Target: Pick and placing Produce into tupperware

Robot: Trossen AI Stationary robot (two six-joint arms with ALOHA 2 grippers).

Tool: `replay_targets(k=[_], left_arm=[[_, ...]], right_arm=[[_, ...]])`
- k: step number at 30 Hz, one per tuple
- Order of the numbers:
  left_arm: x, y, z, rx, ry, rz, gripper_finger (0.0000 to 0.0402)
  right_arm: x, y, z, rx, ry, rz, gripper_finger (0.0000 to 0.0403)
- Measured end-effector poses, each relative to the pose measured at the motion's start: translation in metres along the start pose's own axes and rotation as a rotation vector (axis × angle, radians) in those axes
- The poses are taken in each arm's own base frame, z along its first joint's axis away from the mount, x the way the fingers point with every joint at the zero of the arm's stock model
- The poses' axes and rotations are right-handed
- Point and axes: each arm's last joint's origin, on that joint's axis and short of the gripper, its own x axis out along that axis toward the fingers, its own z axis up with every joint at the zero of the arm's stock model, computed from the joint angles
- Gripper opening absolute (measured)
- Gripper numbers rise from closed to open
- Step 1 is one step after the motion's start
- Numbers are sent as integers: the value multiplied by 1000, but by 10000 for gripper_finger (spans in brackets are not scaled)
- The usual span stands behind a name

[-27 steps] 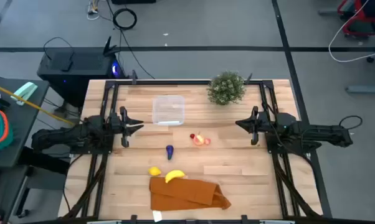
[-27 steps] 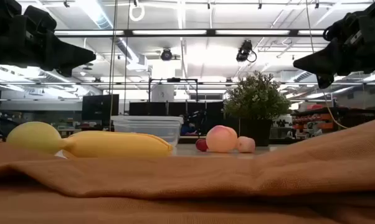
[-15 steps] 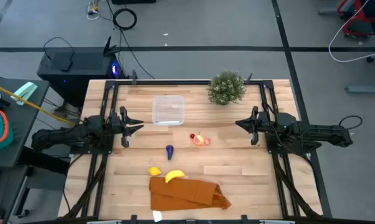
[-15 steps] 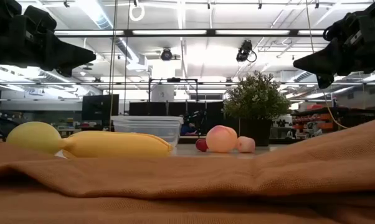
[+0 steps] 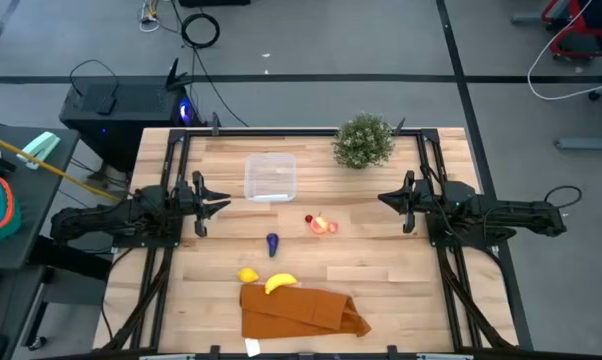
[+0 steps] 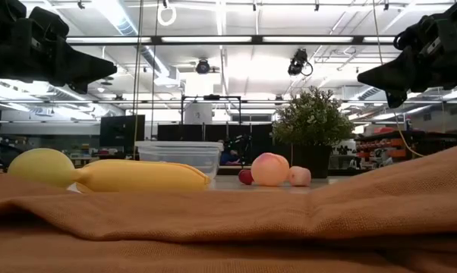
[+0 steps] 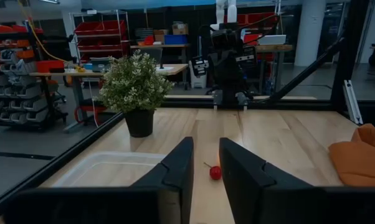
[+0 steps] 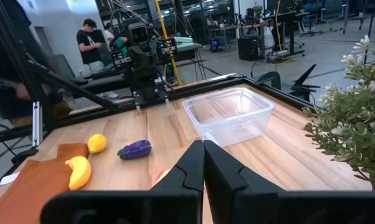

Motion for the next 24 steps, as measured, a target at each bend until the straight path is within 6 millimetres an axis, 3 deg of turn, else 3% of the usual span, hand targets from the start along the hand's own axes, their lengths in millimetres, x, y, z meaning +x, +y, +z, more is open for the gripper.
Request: replay_targets(k=[24], left_arm=[[0,0,0,0,0,0,89]], right_arm=[[0,0,0,0,0,0,15]])
